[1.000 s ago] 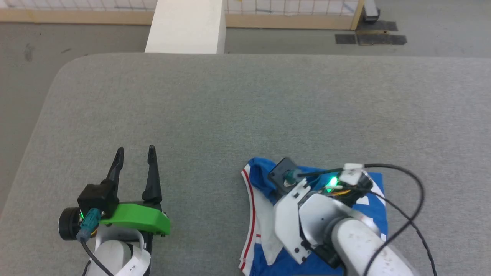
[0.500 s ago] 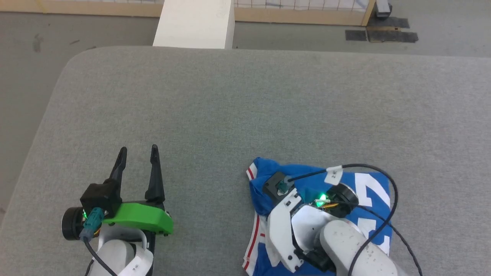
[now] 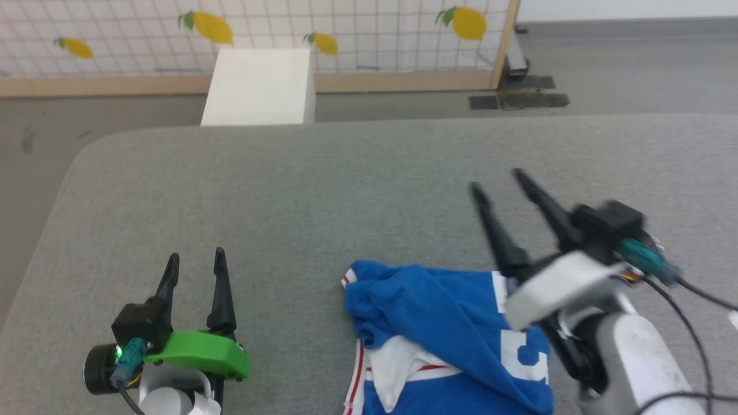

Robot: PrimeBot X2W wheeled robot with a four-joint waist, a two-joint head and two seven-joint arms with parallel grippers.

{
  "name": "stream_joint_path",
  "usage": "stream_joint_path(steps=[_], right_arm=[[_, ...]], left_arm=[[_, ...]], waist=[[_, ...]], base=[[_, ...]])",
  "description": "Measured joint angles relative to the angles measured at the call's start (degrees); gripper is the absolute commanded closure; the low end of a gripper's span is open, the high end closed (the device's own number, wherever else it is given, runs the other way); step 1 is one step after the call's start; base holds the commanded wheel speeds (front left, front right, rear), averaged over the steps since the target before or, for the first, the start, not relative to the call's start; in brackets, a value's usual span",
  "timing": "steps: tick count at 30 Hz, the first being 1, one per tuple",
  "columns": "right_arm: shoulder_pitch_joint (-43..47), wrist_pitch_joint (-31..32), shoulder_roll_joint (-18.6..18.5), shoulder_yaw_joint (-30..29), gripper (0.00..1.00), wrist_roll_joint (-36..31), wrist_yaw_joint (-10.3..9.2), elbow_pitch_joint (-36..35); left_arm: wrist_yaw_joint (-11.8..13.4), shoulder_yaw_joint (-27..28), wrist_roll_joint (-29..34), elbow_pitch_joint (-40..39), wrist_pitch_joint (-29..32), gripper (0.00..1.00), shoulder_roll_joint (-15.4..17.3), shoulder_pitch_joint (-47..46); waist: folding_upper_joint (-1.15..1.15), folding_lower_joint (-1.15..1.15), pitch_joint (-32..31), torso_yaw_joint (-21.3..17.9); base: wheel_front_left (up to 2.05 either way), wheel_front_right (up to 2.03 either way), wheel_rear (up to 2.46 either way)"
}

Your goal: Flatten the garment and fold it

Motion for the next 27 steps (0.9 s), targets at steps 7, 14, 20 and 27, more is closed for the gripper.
stream_joint_path(steps=[7,14,20,27], right_arm=[[6.78,-8.09,-0.92,-8.11,0.00,-2.47,0.00,-0.42],[10.51,-11.36,-5.79,-10.35,0.00,-3.08,0.00,1.99],[12.16,-12.02,-9.23,-9.62,0.00,-3.52,0.00,3.87],[12.31,-13.06,-10.95,-7.53,0.00,-2.93,0.00,5.34]], left_arm=[[-0.36,-0.33,-0.43,0.33,0.00,0.00,-0.01,1.27],[-0.52,-0.80,-0.60,0.43,0.00,0.00,-0.01,1.99],[-0.53,-1.05,-0.62,0.80,0.00,0.00,-0.01,2.41],[-0.52,-1.34,-0.68,0.91,0.00,0.00,-0.01,3.08]], waist=[[0.00,0.00,-2.89,-2.81],[0.00,0.00,-4.23,-5.17],[0.00,0.00,-4.55,-6.10],[0.00,0.00,-4.12,-6.37]], base=[[0.00,0.00,0.00],[0.00,0.00,0.00],[0.00,0.00,0.00],[0.00,0.00,0.00]])
